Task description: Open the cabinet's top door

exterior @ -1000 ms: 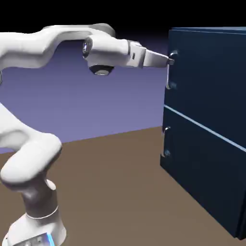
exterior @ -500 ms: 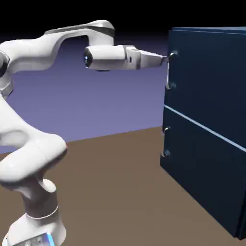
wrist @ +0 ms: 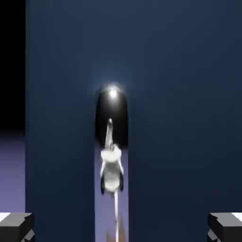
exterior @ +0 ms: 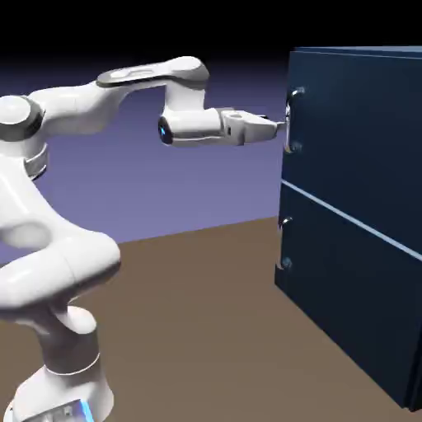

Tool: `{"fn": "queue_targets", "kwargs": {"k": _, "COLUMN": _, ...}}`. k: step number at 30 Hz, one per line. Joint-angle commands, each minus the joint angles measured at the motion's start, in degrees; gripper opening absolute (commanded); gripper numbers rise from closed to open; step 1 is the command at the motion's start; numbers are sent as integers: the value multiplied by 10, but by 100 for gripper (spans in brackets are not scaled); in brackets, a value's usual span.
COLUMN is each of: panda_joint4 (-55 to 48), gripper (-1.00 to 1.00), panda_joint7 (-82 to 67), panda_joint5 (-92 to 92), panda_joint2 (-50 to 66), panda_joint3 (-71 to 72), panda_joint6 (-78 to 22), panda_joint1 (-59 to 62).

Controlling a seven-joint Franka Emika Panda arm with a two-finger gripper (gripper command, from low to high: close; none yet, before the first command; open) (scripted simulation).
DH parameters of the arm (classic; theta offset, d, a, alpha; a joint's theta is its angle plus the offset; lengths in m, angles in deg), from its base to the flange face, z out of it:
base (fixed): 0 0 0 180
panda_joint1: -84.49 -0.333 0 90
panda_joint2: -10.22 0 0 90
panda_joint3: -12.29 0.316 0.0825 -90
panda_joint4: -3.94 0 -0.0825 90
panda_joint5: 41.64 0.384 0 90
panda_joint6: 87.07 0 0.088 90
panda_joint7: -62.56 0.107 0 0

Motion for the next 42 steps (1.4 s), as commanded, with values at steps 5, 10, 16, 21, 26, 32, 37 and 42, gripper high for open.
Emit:
{"fn": "queue_targets", "kwargs": {"k": 5, "panda_joint4": -66, "gripper": 0, "panda_joint7": 2, "panda_joint5": 0, "panda_joint2": 15, "panda_joint3": 49, "panda_joint6": -4, "panda_joint1": 84}}
{"fn": "queue_targets", "kwargs": {"k": 10, "panda_joint4": -11, "gripper": -100, "panda_joint7": -26, "panda_joint5": 1, "panda_joint2": 33, "panda_joint3": 12, "panda_joint6": -34, "panda_joint1": 21}}
{"fn": "queue_targets", "kwargs": {"k": 16, "panda_joint4": 89, "gripper": -100, "panda_joint7": -48, "panda_joint5": -29, "panda_joint2": 56, "panda_joint3": -70, "panda_joint6": -87, "panda_joint1": -103}}
{"fn": "queue_targets", "kwargs": {"k": 21, "panda_joint4": 169, "gripper": -100, "panda_joint7": -39, "panda_joint5": -77, "panda_joint2": 56, "panda_joint3": -146, "panda_joint6": -129, "panda_joint1": -207}}
{"fn": "queue_targets", "kwargs": {"k": 26, "panda_joint4": 248, "gripper": -100, "panda_joint7": -18, "panda_joint5": -138, "panda_joint2": 40, "panda_joint3": -230, "panda_joint6": -169, "panda_joint1": -311}}
{"fn": "queue_targets", "kwargs": {"k": 32, "panda_joint4": 347, "gripper": -100, "panda_joint7": 23, "panda_joint5": -240, "panda_joint2": -3, "panda_joint3": -345, "panda_joint6": -218, "panda_joint1": -436}}
{"fn": "queue_targets", "kwargs": {"k": 37, "panda_joint4": 429, "gripper": -100, "panda_joint7": 70, "panda_joint5": -354, "panda_joint2": -62, "panda_joint3": -449, "panda_joint6": -259, "panda_joint1": -528}}
{"fn": "queue_targets", "kwargs": {"k": 42, "panda_joint4": 493, "gripper": -100, "panda_joint7": 124, "panda_joint5": -479, "panda_joint2": -130, "panda_joint3": -544, "panda_joint6": -297, "panda_joint1": -589}}
